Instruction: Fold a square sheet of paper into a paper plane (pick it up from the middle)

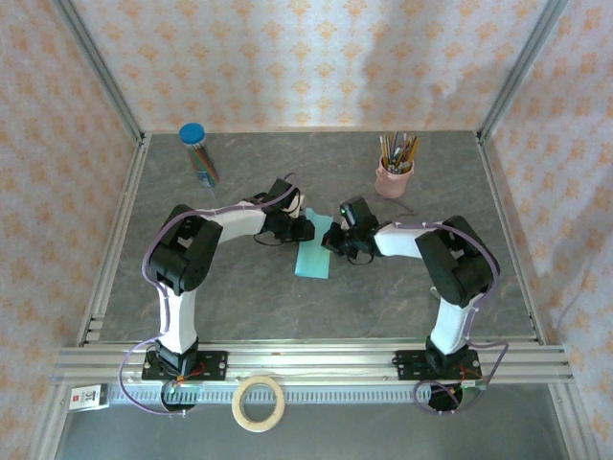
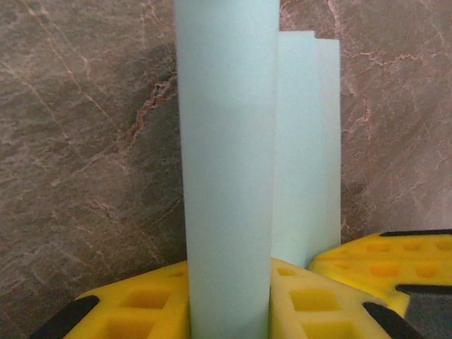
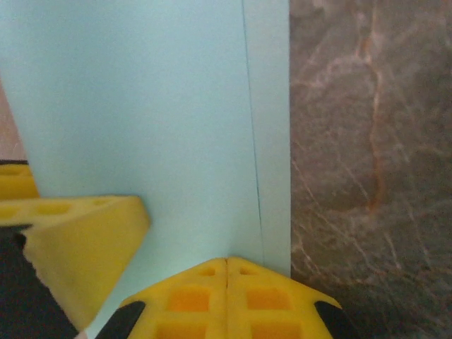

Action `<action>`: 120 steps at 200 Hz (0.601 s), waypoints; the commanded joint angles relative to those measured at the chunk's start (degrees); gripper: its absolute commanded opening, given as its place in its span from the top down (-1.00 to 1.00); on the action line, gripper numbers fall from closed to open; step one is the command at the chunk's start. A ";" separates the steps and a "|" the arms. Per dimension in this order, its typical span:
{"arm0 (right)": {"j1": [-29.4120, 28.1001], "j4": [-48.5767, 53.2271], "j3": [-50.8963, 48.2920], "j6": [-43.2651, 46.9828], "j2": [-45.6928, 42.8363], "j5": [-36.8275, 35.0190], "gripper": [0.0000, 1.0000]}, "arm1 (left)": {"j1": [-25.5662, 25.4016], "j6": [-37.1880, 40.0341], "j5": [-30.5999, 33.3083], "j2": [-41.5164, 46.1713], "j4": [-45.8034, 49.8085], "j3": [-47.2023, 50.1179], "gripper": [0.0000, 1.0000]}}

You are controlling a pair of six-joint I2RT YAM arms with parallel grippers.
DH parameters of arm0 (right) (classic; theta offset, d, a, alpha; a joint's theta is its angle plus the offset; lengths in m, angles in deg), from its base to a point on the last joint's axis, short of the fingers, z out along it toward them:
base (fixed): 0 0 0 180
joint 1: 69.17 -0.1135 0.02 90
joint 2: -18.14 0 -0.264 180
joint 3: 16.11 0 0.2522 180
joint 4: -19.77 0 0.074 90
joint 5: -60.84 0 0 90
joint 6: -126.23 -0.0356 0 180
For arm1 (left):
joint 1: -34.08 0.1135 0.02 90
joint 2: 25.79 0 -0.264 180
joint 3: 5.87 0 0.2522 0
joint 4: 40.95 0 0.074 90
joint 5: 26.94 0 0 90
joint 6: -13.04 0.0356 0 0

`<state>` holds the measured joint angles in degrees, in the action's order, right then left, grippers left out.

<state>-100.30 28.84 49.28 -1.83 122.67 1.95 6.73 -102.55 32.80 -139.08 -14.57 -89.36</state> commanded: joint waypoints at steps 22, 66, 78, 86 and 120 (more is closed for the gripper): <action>-0.43 7.51 0.30 1.81 2.25 -4.09 0.93 | 0.44 -3.17 8.86 6.51 2.53 3.46 0.19; -0.43 7.12 -0.07 1.61 1.83 -4.78 0.92 | 0.48 -7.02 7.09 10.56 -1.98 8.73 -0.11; -0.42 6.47 -0.22 1.48 1.62 -4.51 0.91 | 0.52 -7.40 5.73 9.89 -2.35 9.17 -0.12; -0.33 5.80 -0.44 1.09 1.50 -3.78 0.91 | 0.50 -7.55 4.86 9.33 -2.70 9.35 -0.12; -0.12 2.93 -1.54 -0.99 0.24 -2.28 0.88 | 0.33 -7.73 2.40 8.57 -3.96 10.69 -0.13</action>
<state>-100.52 29.56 49.72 -1.55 122.78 1.27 6.88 -109.08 37.70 -129.46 -16.43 -79.90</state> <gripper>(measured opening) 0.057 0.561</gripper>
